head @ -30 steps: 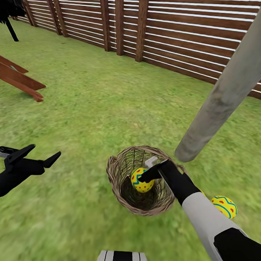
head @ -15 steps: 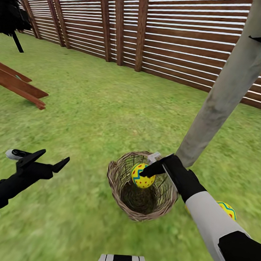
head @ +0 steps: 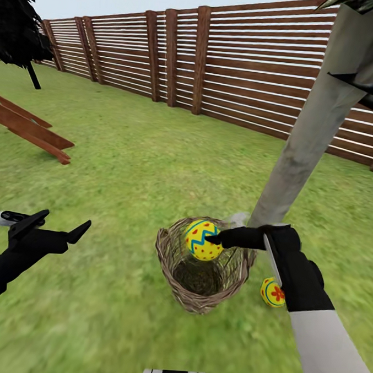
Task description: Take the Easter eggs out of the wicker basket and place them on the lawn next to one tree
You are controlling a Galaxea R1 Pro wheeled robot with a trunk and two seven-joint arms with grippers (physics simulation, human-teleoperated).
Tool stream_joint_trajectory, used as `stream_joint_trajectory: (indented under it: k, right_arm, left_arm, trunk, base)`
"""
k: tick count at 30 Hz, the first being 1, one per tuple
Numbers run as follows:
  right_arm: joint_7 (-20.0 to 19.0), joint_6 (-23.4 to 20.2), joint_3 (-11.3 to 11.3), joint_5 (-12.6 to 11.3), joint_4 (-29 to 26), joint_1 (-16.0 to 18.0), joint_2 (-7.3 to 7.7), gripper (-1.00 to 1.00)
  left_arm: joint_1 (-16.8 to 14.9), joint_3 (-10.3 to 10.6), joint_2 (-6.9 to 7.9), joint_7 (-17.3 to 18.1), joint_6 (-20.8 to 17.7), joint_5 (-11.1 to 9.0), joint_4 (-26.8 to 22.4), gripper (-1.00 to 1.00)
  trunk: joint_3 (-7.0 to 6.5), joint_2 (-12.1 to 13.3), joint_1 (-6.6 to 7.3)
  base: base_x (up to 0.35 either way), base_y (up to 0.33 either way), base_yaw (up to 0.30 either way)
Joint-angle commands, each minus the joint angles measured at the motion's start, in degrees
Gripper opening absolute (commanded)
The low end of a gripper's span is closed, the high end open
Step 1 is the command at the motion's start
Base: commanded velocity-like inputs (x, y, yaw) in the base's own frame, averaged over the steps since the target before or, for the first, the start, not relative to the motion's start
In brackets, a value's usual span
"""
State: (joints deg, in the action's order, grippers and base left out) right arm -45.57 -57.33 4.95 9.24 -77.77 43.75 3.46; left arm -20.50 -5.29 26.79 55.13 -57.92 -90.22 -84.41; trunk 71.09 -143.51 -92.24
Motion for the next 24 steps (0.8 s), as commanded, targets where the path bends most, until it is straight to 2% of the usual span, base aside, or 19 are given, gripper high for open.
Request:
stream_joint_trajectory:
  k: [1, 2, 4, 7, 8, 9, 11, 12, 13, 14, 19, 20, 24]
  right_arm:
    - [-0.54, -0.14, -1.83, -0.46, -0.83, -0.63, 0.05, -1.00]
    - [-0.56, -0.19, -2.93, -1.93, -1.08, -0.98, 0.14, -1.00]
    - [-0.57, -0.15, -4.85, -7.43, -1.43, -2.80, 1.33, -1.00]
    - [-1.36, -0.11, -5.35, -13.85, -1.63, -4.85, 2.82, -1.00]
    - [-3.32, -0.08, -5.48, -15.73, -1.66, -5.35, 3.56, -1.00]
    - [-7.74, -0.09, -6.06, -18.69, -1.63, -5.70, 4.87, -1.00]
    - [-15.63, -0.14, -7.42, -22.76, -1.49, -6.61, 7.27, -1.00]
    - [-18.33, -0.14, -8.24, -23.74, -1.50, -7.38, 8.02, -1.00]
    - [-21.15, -0.15, -10.66, -24.56, -1.46, -8.18, 8.84, -1.00]
    - [-22.39, -0.15, -12.96, -24.85, -1.44, -8.86, 9.14, -1.00]
    - [-23.67, -0.09, -24.45, -24.76, -1.03, -13.49, 9.94, -1.00]
    - [-23.68, -0.07, -26.01, -24.63, -1.09, -14.43, 10.17, -1.00]
    - [-23.54, 0.10, -27.05, -24.55, -0.85, -16.33, 10.48, -1.00]
  left_arm:
    - [0.00, 0.01, 0.01, 0.15, -0.18, 0.00, -0.01, 1.00]
    - [0.00, 0.01, 0.01, 0.15, -0.18, 0.00, -0.02, 1.00]
    - [0.01, 0.01, 0.01, 0.15, -0.18, 0.02, 0.02, 1.00]
    - [-0.01, 0.01, 0.08, 0.15, -0.18, 0.04, 0.05, 1.00]
    - [-0.01, 0.01, 0.09, 0.15, -0.18, 0.04, 0.04, 1.00]
    - [0.01, 0.01, 0.10, 0.15, -0.18, 0.04, 0.05, 1.00]
    - [0.01, 0.01, 0.10, 0.15, -0.18, 0.04, 0.17, 1.00]
    - [-0.02, 0.01, 0.10, 0.15, -0.18, 0.04, 0.19, 1.00]
    - [-0.02, 0.00, 0.10, 0.15, -0.18, 0.04, 0.20, 1.00]
    - [0.00, 0.01, 0.08, 0.15, -0.18, 0.04, 0.17, 1.00]
    - [0.00, 0.05, -0.10, 0.15, 0.08, 0.06, 0.12, 1.00]
    - [0.01, 0.17, -0.33, 0.15, 0.22, 0.06, 0.12, 1.00]
    - [0.02, 0.95, -0.86, 0.07, 0.41, 0.34, -0.04, 1.00]
  trunk:
    - [-0.18, 0.00, 0.03]
    - [-0.41, 0.01, 0.06]
    - [-0.85, 0.04, 0.11]
    - [-1.51, 0.08, 0.19]
    - [-1.73, 0.09, 0.21]
    - [-1.96, 0.11, 0.24]
    - [-2.40, 0.13, 0.29]
    - [-2.62, 0.15, 0.32]
    - [-2.84, 0.16, 0.34]
    - [-3.06, 0.17, 0.37]
    - [-3.98, 0.23, 0.47]
    - [-4.03, 0.23, 0.47]
    - [-4.28, 0.23, 0.47]
  base:
    - [0.000, 0.000, 0.000]
    - [0.000, 0.000, 0.000]
    - [-0.085, 0.000, 0.000]
    - [-0.287, 0.000, 0.000]
    - [-0.329, 0.000, 0.000]
    - [-0.335, 0.000, 0.000]
    - [-0.304, 0.000, 0.000]
    - [-0.138, 0.000, 0.000]
    - [-0.057, 0.000, 0.000]
    - [-0.029, 0.000, 0.000]
    - [-0.004, 0.000, -0.014]
    - [0.000, 0.000, -0.156]
    - [0.000, 0.000, -0.202]
